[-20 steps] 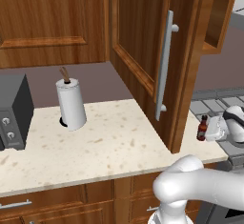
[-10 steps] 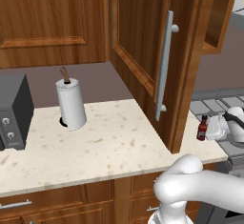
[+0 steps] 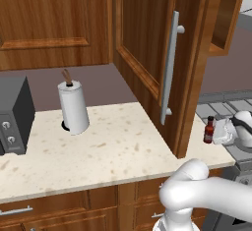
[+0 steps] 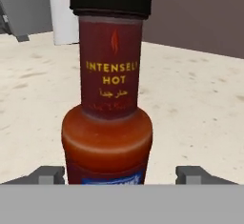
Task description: Take 2 condiments from the cabinet and move them on the counter near the stove.Make sure the condiments are lined up with each other, next to each other.
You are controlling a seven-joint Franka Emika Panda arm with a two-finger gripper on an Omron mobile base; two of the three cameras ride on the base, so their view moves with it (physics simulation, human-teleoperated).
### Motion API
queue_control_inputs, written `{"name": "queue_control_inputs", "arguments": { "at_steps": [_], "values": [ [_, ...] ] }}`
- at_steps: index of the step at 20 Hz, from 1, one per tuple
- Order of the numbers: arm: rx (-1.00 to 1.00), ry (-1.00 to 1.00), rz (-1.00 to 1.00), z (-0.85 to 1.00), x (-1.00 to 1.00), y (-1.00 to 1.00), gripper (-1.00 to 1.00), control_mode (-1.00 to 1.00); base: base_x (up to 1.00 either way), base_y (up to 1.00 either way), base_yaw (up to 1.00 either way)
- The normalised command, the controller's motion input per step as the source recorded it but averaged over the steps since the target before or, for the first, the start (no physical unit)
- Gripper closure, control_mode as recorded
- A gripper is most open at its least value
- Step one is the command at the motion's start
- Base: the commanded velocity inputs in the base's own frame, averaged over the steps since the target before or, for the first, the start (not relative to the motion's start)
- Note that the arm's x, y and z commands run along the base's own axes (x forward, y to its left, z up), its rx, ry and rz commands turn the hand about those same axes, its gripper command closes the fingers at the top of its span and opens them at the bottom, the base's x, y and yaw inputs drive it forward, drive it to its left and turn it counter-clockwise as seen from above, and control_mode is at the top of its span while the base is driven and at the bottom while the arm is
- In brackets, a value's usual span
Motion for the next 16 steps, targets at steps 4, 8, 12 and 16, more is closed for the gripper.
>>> {"name": "queue_control_inputs", "arguments": {
  "at_steps": [4,8,12,16],
  "values": [
    [0.00,0.00,0.00,-0.03,-0.04,0.00,-1.00,-1.00,0.00,0.00,0.00],
    [0.00,0.00,0.00,-0.02,-0.14,0.00,-1.00,-1.00,0.00,0.00,0.00],
    [0.00,0.00,0.00,0.00,-0.16,-0.03,-1.00,-1.00,0.00,0.00,0.00],
    [0.00,0.00,0.00,0.00,-0.14,-0.03,-1.00,-1.00,0.00,0.00,0.00]
  ]
}}
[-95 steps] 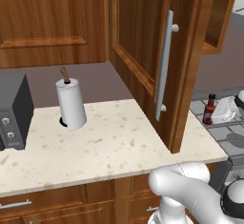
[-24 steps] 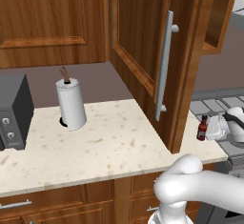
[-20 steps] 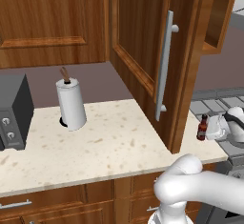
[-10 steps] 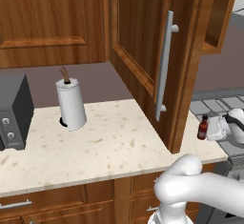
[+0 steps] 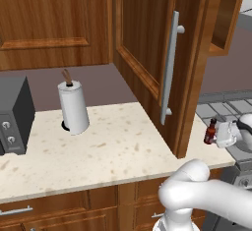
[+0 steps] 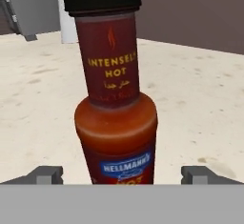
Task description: Take 2 condiments from the cabinet and move them on the counter near the stove.Make sure the condiments are lined up with each other, next to each other.
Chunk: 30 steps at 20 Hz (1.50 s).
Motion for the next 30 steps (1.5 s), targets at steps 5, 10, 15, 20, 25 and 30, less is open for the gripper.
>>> {"name": "queue_control_inputs", "arguments": {
  "at_steps": [5,10,15,20,25,30],
  "values": [
    [0.00,0.00,0.00,0.05,-0.11,-0.02,-1.00,-1.00,0.00,0.00,0.00],
    [0.00,0.00,0.00,0.33,-0.31,-0.07,-1.00,-1.00,0.00,0.00,0.00],
    [0.00,0.00,0.00,0.47,-0.41,-0.01,-1.00,-1.00,0.00,0.00,0.00],
    [0.00,-0.12,0.00,0.71,-0.24,0.03,-1.00,-1.00,0.00,0.00,0.00],
    [0.05,-0.09,-0.01,0.99,-0.16,0.00,-1.00,-1.00,0.00,0.00,0.00],
    [0.07,0.00,-0.04,1.00,-0.16,0.00,-1.00,-1.00,0.00,0.00,0.00]
  ]
}}
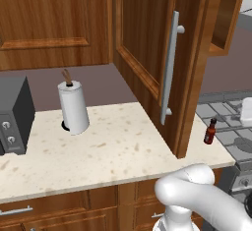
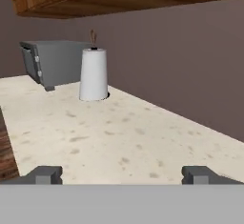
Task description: Take 2 condiments from the cabinet and move them on the counter near the stove.Make sure the condiments are lined up with each other, next to each other.
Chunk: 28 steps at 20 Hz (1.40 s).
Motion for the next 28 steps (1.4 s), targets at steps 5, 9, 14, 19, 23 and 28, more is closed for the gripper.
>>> {"name": "queue_control_inputs", "arguments": {
  "at_steps": [5,9,14,19,23,28],
  "values": [
    [0.11,0.00,-0.06,1.00,0.00,0.24,-1.00,-1.00,0.00,0.00,0.00],
    [0.07,0.00,-0.08,0.84,0.08,0.61,-1.00,-1.00,0.00,0.00,0.00],
    [0.04,-0.01,-0.06,0.79,0.13,0.68,-1.00,-1.00,0.00,0.00,0.00],
    [0.00,0.00,-0.03,0.75,0.01,0.62,-1.00,-1.00,0.00,0.00,0.00],
    [0.00,0.00,-0.01,0.49,0.03,0.44,-1.00,-1.00,0.00,0.00,0.00],
    [0.00,0.01,0.00,0.28,0.11,0.45,-1.00,-1.00,0.00,0.00,0.00]
  ]
}}
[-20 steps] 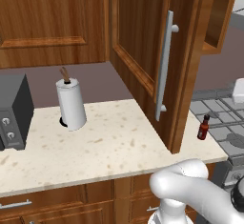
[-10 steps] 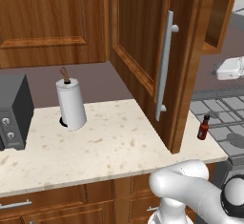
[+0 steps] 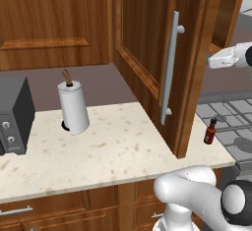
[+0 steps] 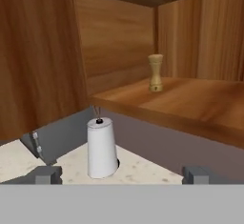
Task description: Take 2 condiments from the cabinet and move them on the counter near the stove.Make sure the condiments are lined up with each other, next to each other.
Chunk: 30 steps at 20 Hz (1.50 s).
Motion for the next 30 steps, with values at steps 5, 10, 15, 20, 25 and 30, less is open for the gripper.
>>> {"name": "queue_control_inputs", "arguments": {
  "at_steps": [5,10,15,20,25,30],
  "values": [
    [0.00,0.00,-0.01,0.07,0.07,0.41,-1.00,-1.00,0.00,0.00,0.00],
    [0.00,0.00,-0.02,0.09,0.11,0.33,-1.00,-1.00,0.00,0.00,0.00],
    [0.00,0.00,0.00,0.19,0.19,0.32,-1.00,-1.00,0.00,0.00,0.00],
    [0.00,0.09,-0.01,0.25,0.20,0.24,-1.00,-1.00,0.00,0.00,0.00],
    [0.00,0.03,-0.05,0.16,0.10,0.18,-1.00,-1.00,0.00,0.00,0.00],
    [0.00,0.04,-0.07,0.02,0.12,0.28,-1.00,-1.00,0.00,0.00,0.00]
  ]
}}
